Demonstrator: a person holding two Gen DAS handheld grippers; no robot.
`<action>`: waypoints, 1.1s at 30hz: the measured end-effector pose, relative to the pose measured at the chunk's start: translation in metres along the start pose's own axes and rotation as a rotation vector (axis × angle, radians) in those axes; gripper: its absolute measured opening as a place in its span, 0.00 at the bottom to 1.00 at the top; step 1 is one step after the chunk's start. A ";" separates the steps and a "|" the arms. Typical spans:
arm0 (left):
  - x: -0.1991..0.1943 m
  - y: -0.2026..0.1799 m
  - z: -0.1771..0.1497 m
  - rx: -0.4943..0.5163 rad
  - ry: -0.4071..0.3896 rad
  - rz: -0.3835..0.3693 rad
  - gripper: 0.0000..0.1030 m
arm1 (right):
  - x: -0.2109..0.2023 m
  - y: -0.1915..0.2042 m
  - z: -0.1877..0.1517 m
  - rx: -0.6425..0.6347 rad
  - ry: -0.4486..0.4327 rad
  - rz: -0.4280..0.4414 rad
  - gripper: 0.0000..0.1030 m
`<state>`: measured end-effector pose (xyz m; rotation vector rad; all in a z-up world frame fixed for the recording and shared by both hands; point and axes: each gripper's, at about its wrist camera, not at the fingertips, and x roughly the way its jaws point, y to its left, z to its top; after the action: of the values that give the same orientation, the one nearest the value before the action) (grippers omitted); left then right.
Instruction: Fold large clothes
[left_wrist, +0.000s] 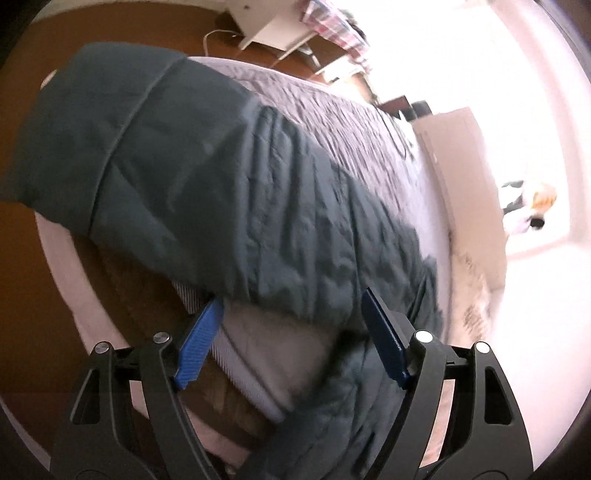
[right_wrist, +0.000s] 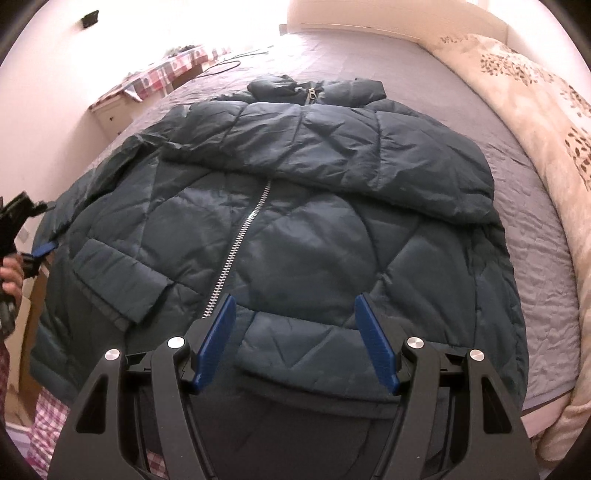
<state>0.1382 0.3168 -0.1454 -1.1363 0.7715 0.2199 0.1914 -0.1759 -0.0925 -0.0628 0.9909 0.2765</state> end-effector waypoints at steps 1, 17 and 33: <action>0.002 0.000 0.001 -0.019 -0.005 -0.011 0.72 | 0.001 0.000 0.001 0.002 0.002 0.000 0.64; 0.001 -0.008 0.018 0.093 -0.200 0.144 0.05 | 0.005 -0.017 0.001 0.045 -0.003 -0.020 0.64; -0.026 -0.288 -0.165 1.205 -0.209 -0.182 0.04 | -0.031 -0.115 -0.016 0.275 -0.108 -0.050 0.64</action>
<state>0.1987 0.0532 0.0497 -0.0273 0.4594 -0.2677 0.1921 -0.2953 -0.0843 0.1763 0.9104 0.0949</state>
